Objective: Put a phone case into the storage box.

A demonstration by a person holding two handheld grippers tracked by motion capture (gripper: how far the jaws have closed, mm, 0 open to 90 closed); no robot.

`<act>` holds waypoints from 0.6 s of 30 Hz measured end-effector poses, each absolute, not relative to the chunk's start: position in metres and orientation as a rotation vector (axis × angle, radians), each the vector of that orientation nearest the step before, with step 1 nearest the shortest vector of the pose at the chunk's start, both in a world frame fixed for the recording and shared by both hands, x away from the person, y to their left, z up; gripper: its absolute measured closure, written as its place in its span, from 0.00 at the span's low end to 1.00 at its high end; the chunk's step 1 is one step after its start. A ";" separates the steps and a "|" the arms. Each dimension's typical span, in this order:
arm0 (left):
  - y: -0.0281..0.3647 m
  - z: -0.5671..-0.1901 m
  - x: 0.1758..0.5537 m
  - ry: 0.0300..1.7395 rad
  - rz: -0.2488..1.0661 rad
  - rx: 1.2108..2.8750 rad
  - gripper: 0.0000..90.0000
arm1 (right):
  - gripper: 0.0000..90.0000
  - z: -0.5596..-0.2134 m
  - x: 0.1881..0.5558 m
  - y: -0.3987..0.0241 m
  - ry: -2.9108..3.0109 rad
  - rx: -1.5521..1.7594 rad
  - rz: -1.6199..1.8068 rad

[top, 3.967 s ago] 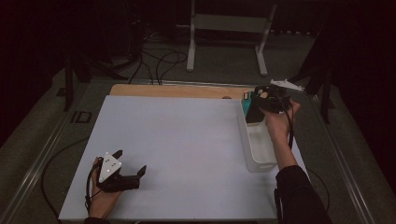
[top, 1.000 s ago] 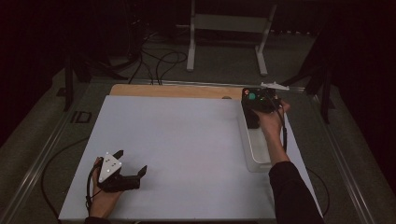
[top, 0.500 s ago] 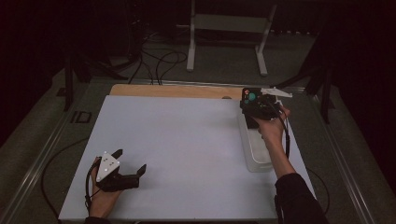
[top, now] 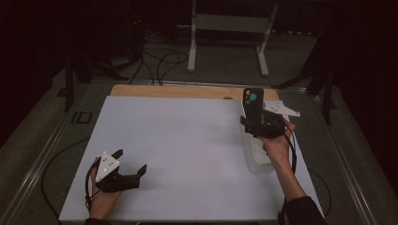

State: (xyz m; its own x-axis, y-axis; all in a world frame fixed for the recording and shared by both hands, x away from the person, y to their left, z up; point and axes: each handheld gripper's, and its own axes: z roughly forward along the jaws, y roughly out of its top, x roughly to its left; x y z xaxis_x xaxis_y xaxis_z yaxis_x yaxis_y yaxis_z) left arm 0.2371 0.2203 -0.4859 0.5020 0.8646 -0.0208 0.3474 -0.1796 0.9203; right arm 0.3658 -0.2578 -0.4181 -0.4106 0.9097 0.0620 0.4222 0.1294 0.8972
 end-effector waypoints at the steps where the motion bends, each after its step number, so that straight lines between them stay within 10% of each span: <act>1: 0.221 -0.485 0.237 1.025 0.653 1.753 0.00 | 0.09 -0.419 0.361 -0.260 1.899 1.275 1.256; 18: 0.219 -0.478 0.231 0.969 0.666 1.738 0.00 | 0.09 -0.452 0.289 -0.279 1.913 1.147 1.359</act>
